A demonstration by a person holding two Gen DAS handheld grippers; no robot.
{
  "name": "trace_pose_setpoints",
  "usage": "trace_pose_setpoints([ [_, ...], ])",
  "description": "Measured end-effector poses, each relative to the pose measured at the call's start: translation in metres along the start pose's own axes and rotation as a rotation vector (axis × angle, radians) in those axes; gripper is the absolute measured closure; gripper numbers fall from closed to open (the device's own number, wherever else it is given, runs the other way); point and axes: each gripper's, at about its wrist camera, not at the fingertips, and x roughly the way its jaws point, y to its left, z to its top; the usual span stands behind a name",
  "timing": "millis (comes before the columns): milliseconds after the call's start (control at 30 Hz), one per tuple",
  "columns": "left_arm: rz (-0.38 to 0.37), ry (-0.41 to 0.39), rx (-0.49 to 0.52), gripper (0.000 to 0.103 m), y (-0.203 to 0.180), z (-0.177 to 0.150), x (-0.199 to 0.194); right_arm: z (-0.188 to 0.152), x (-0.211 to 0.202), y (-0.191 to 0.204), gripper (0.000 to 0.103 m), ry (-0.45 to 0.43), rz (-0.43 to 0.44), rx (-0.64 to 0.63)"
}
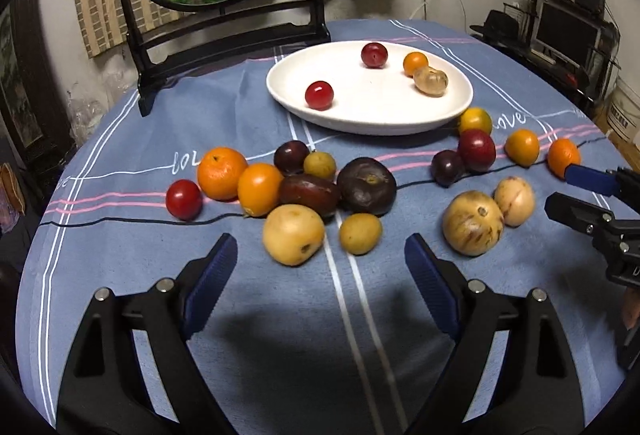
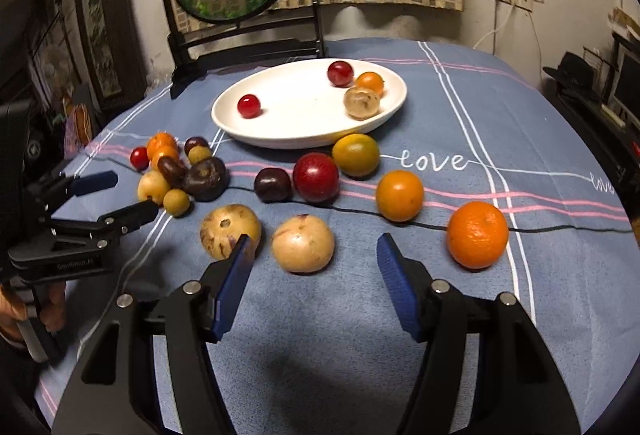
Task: Organize fruits
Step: 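Grasp a pale yellow fruit with the left tool while the right tool grasps a beige fruit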
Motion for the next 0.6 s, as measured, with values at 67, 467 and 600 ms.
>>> trace_pose_setpoints([
  [67, -0.009, 0.044, -0.007, 0.016, 0.002, -0.001, 0.009, -0.001, 0.001, 0.002, 0.039, 0.005, -0.006, -0.012],
  [467, 0.000, 0.126, -0.139, 0.026, 0.039, -0.005, 0.031, -0.004, 0.001, 0.003, 0.039, 0.016, 0.011, -0.013],
  [600, 0.023, 0.134, -0.138, 0.033, 0.041, -0.006, 0.037, -0.004, 0.000, 0.002, 0.039, 0.014, 0.013, -0.008],
])
